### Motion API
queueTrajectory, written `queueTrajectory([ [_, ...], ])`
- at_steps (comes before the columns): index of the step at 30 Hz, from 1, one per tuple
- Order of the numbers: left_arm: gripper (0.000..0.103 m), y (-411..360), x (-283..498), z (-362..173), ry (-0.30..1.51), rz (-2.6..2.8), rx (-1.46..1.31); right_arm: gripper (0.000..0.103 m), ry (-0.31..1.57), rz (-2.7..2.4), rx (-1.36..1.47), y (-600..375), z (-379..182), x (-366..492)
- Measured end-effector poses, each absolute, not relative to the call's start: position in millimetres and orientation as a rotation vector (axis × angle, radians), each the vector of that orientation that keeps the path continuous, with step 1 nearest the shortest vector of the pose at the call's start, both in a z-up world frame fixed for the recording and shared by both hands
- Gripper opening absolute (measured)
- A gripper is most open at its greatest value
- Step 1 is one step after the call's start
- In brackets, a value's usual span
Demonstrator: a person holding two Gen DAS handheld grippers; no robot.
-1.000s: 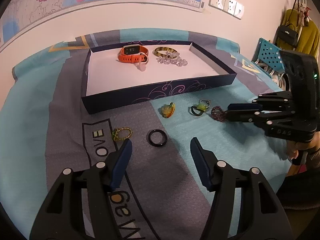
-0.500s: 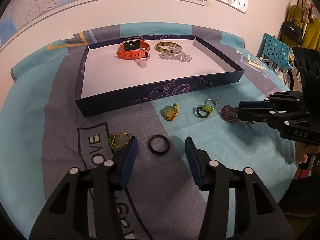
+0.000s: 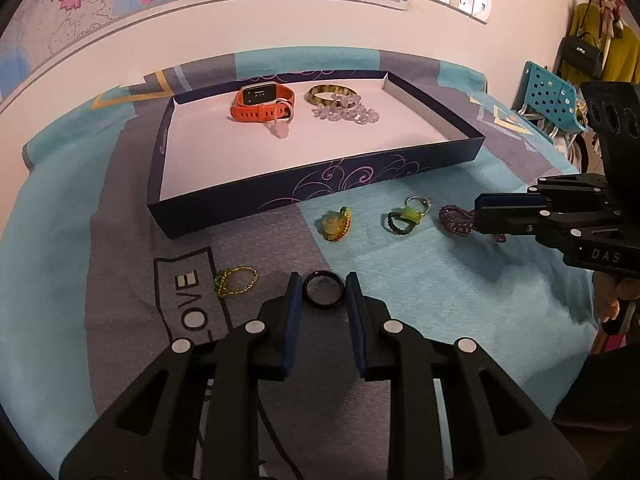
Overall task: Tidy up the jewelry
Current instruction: 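Lift the necklace with the right gripper while the left gripper grasps the black ring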
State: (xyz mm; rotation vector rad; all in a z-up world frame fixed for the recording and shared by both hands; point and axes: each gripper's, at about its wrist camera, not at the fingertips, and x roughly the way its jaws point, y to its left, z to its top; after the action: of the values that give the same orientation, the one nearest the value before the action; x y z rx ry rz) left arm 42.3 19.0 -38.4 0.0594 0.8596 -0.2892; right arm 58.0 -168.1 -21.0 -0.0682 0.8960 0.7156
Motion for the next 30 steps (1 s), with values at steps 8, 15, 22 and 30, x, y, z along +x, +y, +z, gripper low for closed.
queueTrajectory([
  [8, 0.023, 19.5, 38.1, -31.5, 0.839, -0.293, 0.052, 0.012, 0.878, 0.724, -0.047, -170.9, -13.1, 57.6],
  [15, 0.023, 20.6, 34.8, -22.4, 0.814, -0.302, 0.046, 0.012, 0.862, 0.724, -0.029, -173.1, -6.9, 58.0],
  [22, 0.023, 22.2, 34.0, -15.4, 0.795, -0.309, 0.038, 0.012, 0.835, 0.727, -0.031, -172.9, 3.2, 59.1],
  [30, 0.023, 23.2, 38.3, -5.1, 0.772, -0.317, 0.032, 0.012, 0.8, 0.729, -0.041, -173.1, 16.3, 64.4],
])
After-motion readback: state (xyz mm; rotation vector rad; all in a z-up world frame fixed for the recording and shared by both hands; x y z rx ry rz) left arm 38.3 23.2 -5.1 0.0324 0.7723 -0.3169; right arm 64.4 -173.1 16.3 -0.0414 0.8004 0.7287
